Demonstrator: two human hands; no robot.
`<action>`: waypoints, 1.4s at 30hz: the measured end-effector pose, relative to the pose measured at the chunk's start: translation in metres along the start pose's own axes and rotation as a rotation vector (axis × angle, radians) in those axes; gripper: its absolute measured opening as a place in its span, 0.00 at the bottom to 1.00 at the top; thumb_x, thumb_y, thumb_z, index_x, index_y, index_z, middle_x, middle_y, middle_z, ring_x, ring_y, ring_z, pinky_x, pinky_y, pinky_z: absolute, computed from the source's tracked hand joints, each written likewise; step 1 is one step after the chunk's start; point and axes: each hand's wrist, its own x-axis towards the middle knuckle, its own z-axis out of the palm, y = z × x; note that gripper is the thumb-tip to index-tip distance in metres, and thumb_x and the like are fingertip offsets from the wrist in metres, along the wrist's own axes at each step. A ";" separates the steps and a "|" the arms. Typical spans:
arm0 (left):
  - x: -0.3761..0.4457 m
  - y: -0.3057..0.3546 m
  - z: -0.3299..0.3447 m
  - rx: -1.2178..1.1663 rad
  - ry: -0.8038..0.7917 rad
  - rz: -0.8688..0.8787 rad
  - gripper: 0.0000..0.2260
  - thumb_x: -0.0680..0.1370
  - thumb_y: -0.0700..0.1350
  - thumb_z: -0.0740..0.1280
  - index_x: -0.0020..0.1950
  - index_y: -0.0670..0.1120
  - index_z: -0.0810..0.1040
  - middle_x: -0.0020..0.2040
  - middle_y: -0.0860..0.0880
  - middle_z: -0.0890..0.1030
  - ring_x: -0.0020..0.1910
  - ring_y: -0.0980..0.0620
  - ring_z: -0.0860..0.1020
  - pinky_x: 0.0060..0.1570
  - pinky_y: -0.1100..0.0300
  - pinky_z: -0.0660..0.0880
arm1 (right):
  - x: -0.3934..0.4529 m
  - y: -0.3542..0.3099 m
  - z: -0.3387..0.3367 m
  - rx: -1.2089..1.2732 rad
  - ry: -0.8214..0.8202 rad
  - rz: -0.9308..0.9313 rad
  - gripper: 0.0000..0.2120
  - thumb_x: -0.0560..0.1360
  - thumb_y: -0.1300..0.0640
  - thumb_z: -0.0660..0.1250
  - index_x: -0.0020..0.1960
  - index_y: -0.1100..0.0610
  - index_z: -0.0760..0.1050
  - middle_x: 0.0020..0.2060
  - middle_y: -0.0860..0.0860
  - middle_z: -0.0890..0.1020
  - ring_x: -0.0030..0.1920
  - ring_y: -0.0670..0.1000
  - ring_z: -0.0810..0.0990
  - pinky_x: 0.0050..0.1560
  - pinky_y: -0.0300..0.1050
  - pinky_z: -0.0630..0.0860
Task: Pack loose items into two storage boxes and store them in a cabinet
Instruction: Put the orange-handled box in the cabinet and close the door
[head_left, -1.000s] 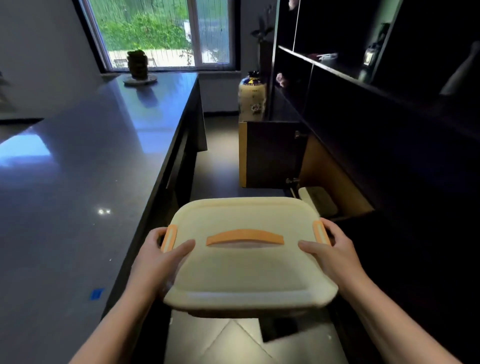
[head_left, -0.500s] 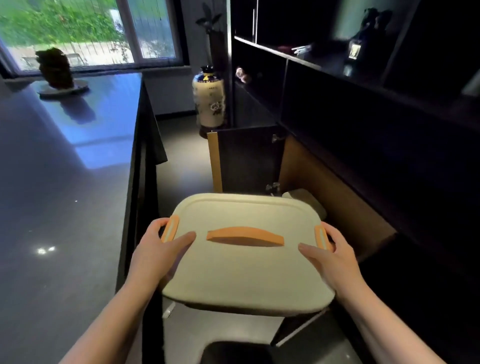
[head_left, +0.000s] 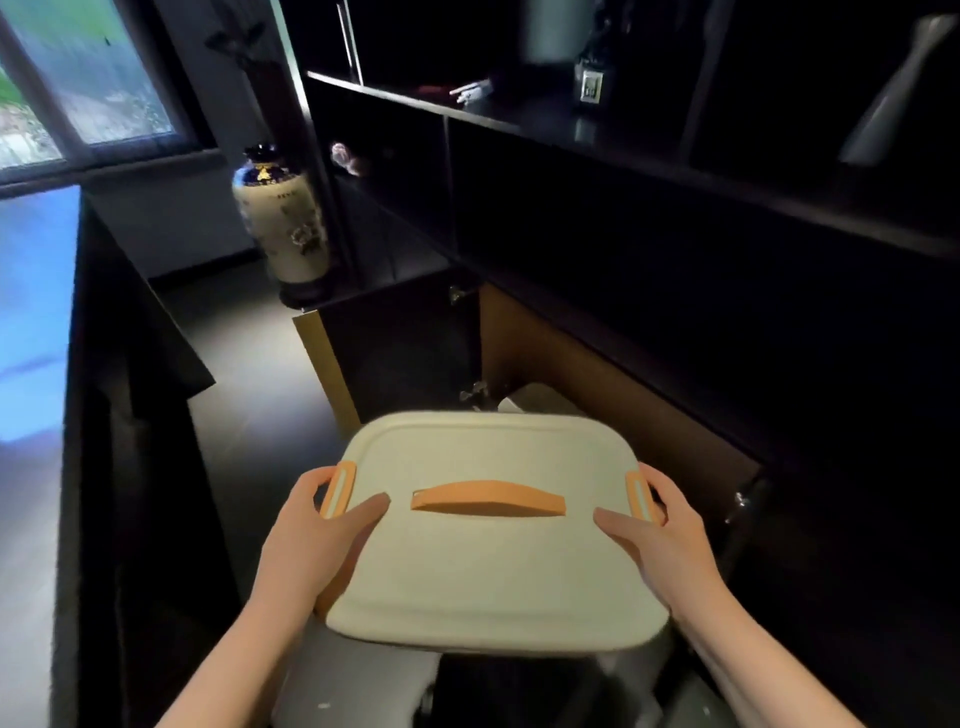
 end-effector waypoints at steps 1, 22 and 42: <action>0.014 0.002 0.005 0.018 -0.031 0.008 0.26 0.68 0.62 0.72 0.61 0.58 0.67 0.52 0.56 0.76 0.48 0.54 0.76 0.46 0.53 0.75 | 0.006 0.004 0.002 -0.010 0.021 0.004 0.30 0.67 0.62 0.76 0.63 0.44 0.70 0.56 0.48 0.79 0.55 0.52 0.79 0.54 0.54 0.78; 0.289 0.058 0.135 0.251 -0.799 0.286 0.32 0.69 0.50 0.75 0.69 0.54 0.64 0.51 0.60 0.72 0.53 0.52 0.73 0.52 0.53 0.72 | 0.112 0.045 0.094 0.092 0.578 0.267 0.36 0.68 0.67 0.75 0.70 0.47 0.67 0.58 0.46 0.76 0.59 0.50 0.74 0.56 0.44 0.70; 0.365 -0.057 0.414 0.359 -1.085 0.077 0.37 0.58 0.53 0.76 0.65 0.60 0.64 0.46 0.48 0.83 0.46 0.45 0.81 0.52 0.46 0.77 | 0.240 0.269 0.058 0.028 0.742 0.568 0.40 0.65 0.60 0.79 0.69 0.40 0.65 0.61 0.45 0.76 0.62 0.52 0.75 0.63 0.61 0.73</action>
